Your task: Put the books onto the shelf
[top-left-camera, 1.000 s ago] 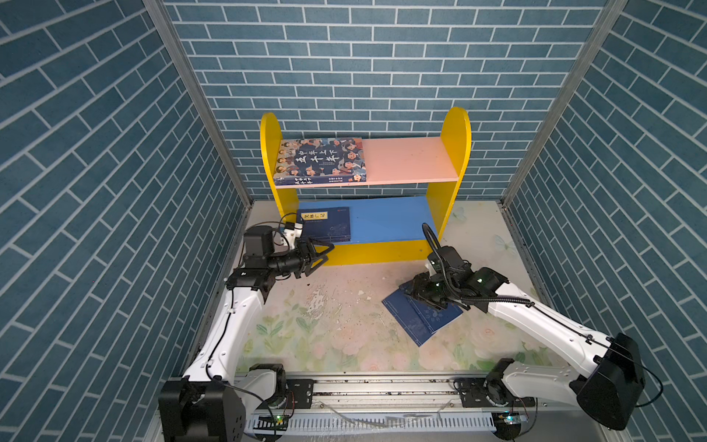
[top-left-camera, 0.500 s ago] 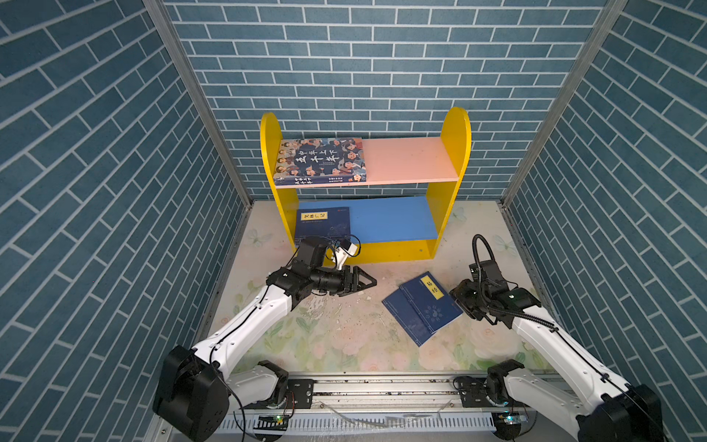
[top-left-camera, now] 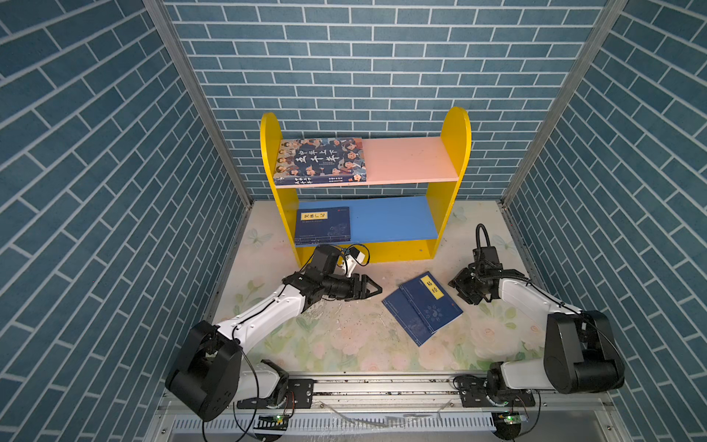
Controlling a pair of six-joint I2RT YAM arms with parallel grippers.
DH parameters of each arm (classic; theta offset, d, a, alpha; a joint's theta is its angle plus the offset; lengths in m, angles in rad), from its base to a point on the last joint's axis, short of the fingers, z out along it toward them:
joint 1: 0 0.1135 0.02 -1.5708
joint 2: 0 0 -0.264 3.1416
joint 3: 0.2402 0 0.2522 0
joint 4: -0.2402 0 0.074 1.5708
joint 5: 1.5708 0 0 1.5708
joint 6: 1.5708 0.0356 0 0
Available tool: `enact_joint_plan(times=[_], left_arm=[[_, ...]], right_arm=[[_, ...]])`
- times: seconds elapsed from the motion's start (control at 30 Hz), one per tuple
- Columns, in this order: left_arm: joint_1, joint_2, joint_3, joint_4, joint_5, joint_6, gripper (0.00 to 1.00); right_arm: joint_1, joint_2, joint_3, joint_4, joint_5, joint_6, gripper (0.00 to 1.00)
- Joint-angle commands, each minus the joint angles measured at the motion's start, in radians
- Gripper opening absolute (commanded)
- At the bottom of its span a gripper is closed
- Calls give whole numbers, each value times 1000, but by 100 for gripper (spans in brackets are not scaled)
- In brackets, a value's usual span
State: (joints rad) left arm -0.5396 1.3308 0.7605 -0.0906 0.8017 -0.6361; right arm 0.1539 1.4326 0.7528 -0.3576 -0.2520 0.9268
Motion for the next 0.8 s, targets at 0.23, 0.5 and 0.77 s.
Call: enact_joint_plan(times=[0.23,0.5,0.77], left_arm=[[-16,118,-18,209,58,-77,68],[-41,186,-37,264,48,-84,72],[-63,242,-33,262,20,-62,79]], right_arm=[[-4,137,19,23,-141,-77,49],[28,149,-29,41,-207,-84,48],[164,160,-25,70,-264,-45,48]])
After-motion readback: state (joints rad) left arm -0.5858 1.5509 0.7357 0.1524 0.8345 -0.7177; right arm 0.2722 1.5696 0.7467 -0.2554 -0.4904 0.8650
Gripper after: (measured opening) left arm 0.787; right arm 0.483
